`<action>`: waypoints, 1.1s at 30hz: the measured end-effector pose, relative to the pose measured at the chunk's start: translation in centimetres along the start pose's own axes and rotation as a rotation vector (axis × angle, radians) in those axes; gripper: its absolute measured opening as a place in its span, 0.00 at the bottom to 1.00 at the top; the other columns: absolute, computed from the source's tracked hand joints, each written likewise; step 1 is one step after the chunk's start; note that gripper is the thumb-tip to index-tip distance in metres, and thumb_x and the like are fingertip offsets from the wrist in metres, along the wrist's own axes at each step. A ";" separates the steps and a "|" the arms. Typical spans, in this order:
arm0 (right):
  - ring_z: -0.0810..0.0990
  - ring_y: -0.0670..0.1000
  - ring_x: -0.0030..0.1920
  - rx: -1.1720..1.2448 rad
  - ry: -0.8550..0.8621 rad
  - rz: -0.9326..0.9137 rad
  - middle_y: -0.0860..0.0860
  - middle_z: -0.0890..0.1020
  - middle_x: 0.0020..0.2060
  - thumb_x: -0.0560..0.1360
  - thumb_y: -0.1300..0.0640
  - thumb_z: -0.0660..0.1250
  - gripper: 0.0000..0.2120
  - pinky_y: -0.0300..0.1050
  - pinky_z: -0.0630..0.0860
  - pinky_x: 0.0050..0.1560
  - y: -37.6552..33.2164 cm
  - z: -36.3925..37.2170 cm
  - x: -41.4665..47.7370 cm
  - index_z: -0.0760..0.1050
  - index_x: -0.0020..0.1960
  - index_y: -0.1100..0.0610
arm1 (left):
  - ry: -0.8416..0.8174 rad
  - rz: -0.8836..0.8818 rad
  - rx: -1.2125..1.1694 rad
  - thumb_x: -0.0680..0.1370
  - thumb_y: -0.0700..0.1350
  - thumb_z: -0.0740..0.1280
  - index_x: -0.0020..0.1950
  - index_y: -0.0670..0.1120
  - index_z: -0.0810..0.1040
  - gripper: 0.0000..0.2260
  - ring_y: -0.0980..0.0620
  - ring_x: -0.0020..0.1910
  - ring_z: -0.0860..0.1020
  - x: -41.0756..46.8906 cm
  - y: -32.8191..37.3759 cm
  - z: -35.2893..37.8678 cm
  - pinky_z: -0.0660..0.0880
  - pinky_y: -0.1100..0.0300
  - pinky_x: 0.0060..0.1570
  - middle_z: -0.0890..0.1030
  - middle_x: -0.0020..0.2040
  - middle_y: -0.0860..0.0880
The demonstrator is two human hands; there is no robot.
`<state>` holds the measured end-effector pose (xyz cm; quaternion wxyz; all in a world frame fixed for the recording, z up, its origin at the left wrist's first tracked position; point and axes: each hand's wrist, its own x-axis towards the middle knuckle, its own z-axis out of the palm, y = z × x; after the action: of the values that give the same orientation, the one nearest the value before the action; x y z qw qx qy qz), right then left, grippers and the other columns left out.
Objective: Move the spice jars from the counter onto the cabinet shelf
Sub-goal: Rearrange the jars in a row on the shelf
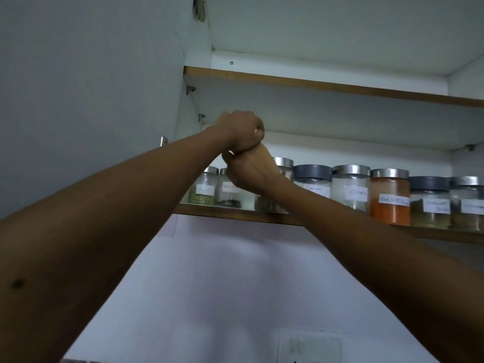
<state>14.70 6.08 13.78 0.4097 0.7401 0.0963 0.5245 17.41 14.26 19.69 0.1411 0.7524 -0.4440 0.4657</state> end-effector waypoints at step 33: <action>0.70 0.56 0.56 0.146 -0.662 0.350 0.55 0.76 0.54 0.57 0.46 0.80 0.37 0.45 0.64 0.46 11.5 -2.4 -10.6 0.65 0.57 0.57 | -0.147 0.060 0.026 0.61 0.57 0.79 0.71 0.48 0.60 0.45 0.44 0.58 0.73 -2.4 3.6 6.7 0.69 0.53 0.54 0.73 0.64 0.45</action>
<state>4.76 -6.13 14.81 0.2693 0.9019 -0.1320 0.3109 18.00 9.35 13.47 0.0842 0.7726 -0.4695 0.4190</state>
